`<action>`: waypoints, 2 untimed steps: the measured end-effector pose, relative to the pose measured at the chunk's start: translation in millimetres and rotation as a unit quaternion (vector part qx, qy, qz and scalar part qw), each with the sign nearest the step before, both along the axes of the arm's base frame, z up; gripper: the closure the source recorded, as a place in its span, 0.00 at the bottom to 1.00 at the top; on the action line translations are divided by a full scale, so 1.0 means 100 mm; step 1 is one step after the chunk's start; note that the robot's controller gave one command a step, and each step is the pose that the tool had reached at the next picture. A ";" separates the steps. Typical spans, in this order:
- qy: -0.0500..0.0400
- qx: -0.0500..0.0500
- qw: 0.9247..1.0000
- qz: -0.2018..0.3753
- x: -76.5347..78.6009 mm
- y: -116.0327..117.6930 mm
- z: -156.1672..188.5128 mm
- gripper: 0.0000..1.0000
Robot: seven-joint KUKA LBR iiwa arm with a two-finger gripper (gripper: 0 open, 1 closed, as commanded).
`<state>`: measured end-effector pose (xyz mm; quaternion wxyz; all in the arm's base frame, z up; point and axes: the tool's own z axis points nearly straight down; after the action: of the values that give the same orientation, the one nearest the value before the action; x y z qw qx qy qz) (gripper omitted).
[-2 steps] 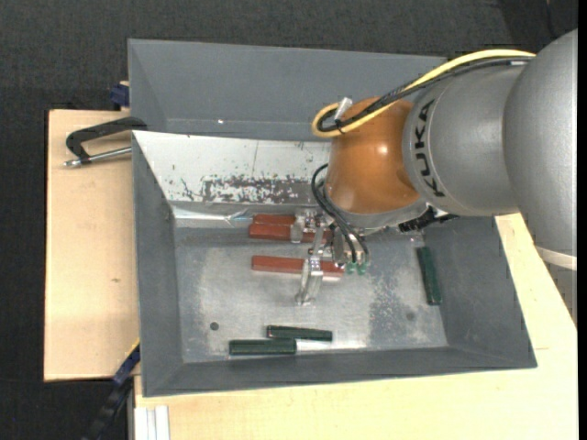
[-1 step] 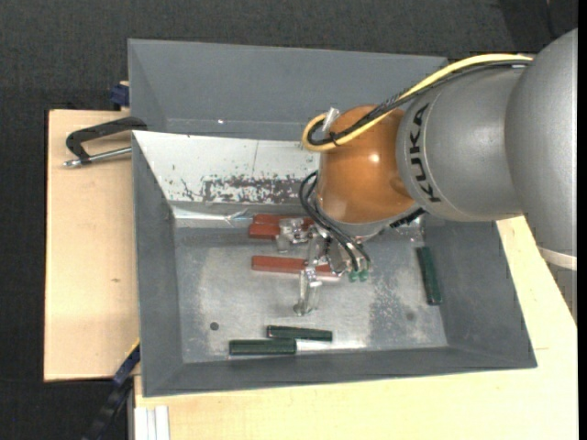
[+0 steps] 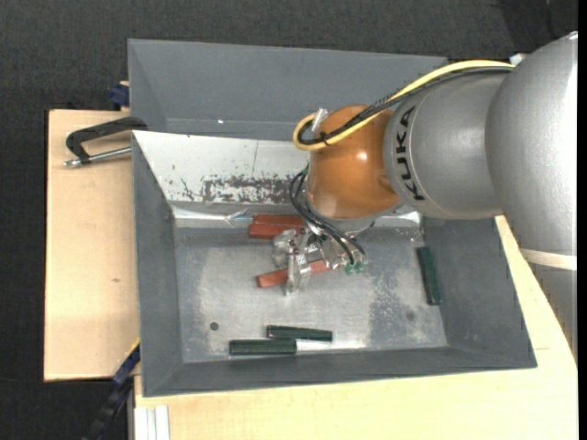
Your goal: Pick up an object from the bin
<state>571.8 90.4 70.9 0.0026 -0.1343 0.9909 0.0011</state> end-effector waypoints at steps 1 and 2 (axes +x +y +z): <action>0.000 0.000 1.000 0.000 0.00 0.00 0.00 1.00; 0.000 0.000 1.000 -0.011 -0.01 -0.22 1.00 1.00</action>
Offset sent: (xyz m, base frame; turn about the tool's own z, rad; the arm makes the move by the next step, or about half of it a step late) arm -0.0025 -0.0232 0.0987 0.0214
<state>570.5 68.2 170.6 0.0025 -0.1234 0.9924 0.0007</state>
